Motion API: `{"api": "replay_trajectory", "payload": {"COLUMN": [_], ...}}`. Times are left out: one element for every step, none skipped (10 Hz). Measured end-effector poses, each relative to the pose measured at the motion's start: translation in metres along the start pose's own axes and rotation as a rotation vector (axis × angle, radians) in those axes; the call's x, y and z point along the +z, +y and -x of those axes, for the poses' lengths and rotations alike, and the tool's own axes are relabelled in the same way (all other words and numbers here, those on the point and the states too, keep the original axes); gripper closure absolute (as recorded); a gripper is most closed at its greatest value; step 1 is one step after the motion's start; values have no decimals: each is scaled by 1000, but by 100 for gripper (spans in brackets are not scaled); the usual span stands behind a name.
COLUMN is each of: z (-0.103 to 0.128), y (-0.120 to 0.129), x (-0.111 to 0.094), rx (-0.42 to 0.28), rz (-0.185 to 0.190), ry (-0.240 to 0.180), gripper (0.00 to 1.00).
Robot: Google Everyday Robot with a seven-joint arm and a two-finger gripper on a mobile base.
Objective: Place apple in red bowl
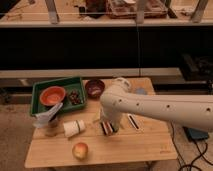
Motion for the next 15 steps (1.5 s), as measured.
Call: {"api": "replay_trajectory", "payload": {"z": [8, 16, 28, 43, 55, 65, 75, 83, 88, 92, 94, 95, 95, 96, 99], "y": [-6, -16, -31, -56, -78, -96, -110, -119, -124, -126, -123, -115, -105, -94, -92], "x": [-4, -6, -8, -7, -4, 3, 13, 25, 33, 39, 42, 43, 44, 45, 49], "rx": [-35, -64, -102, -141, -173, -205, -234, -262, -276, -282, -279, -269, -259, -250, -250], "rz": [-28, -42, -49, -47, -40, -31, -22, -14, -8, 6, 18, 28, 35, 41, 40], "ry": [-17, -28, -39, -54, -73, -99, -130, -158, -177, -200, -211, -220, -228, -236, -242], "gripper": [20, 20, 20, 20, 20, 20, 20, 20, 20, 20, 20, 20, 20, 20, 20]}}
